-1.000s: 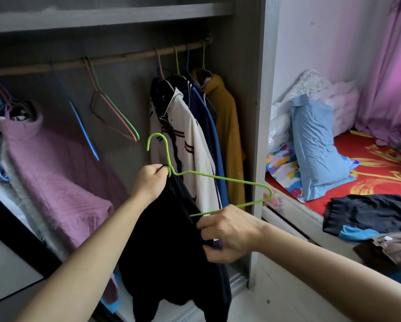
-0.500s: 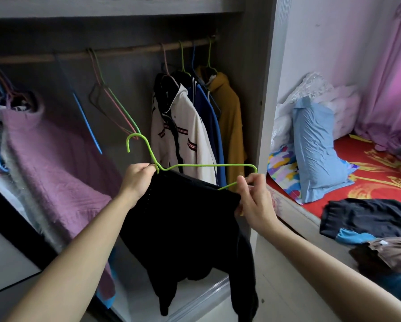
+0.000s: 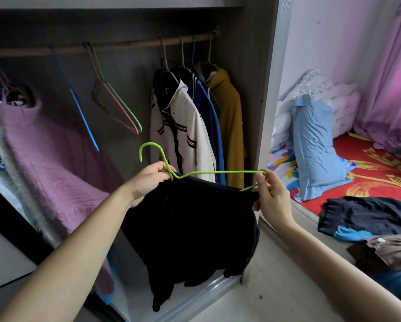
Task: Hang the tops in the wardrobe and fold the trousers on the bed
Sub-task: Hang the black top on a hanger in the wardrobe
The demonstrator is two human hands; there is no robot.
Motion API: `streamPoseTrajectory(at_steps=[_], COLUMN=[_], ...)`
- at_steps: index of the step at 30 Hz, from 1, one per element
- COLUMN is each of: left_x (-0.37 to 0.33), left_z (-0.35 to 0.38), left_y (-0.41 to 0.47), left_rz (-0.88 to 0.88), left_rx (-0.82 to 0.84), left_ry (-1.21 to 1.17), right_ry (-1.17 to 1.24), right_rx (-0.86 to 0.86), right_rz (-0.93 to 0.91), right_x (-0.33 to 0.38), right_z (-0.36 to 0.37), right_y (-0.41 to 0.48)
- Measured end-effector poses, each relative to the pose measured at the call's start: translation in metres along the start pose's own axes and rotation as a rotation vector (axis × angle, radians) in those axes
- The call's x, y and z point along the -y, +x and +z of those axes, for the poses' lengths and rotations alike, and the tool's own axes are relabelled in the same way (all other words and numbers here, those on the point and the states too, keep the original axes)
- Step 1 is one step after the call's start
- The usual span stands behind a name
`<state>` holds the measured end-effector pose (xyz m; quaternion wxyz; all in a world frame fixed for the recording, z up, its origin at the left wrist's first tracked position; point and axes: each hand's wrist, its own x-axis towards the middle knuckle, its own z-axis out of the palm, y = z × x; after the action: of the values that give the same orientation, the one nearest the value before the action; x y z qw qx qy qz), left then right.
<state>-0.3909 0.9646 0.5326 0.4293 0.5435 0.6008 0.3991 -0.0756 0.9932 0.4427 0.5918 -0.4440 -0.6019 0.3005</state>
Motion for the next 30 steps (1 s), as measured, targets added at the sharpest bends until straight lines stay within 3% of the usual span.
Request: streamPoseTrajectory(at_steps=[4, 9, 13, 15, 18, 20, 24, 30], left_x=[-0.001, -0.001, 0.004, 0.01, 0.015, 0.014, 0.01, 0.006], left_z=[0.003, 0.015, 0.023, 0.041, 0.064, 0.062, 0.039, 0.01], left_y=[-0.002, -0.002, -0.002, 0.0, 0.01, 0.017, 0.027, 0.033], left_rz=[-0.021, -0.043, -0.139, -0.144, -0.078, -0.018, 0.102, 0.332], left_rx=[0.149, 0.104, 0.183, 0.018, -0.468, -0.623, -0.644, -0.606], left_ry=[-0.188, 0.003, -0.243, -0.178, 0.029, 0.068, 0.155, 0.393], right_ry=[0.008, -0.012, -0.001, 0.02, 0.025, -0.078, -0.306, -0.468], right_rx=[-0.011, -0.08, -0.082, -0.061, 0.048, 0.182, 0.465, 0.559], right_rz=[0.014, 0.035, 0.041, 0.021, -0.068, -0.219, -0.412, -0.419], right_x=[-0.007, -0.008, -0.012, -0.011, -0.005, 0.0, 0.009, 0.023], right_z=[-0.004, -0.006, -0.009, -0.006, 0.0, -0.004, -0.022, -0.033], right_y=[0.002, 0.001, -0.002, -0.006, -0.009, -0.005, 0.006, 0.007])
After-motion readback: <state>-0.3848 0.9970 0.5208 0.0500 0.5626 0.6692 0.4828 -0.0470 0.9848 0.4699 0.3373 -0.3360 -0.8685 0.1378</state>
